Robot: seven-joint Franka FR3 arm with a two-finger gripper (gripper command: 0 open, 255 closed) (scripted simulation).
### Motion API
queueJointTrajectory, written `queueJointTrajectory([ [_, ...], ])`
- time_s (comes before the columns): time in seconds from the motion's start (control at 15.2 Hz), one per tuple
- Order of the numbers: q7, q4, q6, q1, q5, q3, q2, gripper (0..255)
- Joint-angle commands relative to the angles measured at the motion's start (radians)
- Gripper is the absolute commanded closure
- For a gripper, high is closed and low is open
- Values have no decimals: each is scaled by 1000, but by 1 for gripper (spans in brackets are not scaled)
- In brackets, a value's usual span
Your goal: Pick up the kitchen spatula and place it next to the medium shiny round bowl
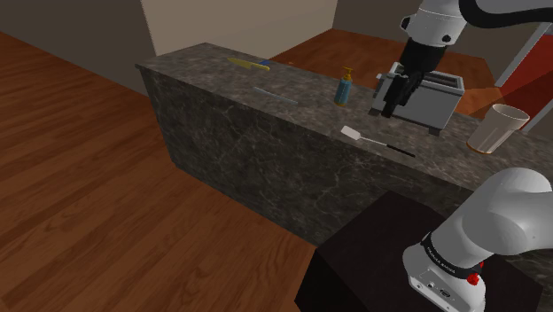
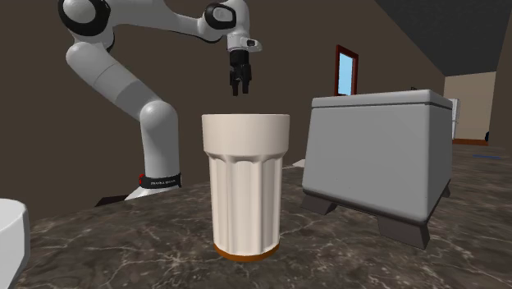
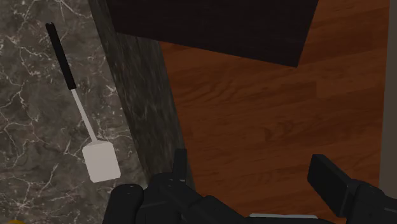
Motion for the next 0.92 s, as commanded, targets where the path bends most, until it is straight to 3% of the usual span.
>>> queueJointTrajectory([
  [0.0, 0, 0, 0, 0, 0, 0, 0, 0],
  [0.86, -332, -156, 305, -58, -170, -231, 190, 0],
])
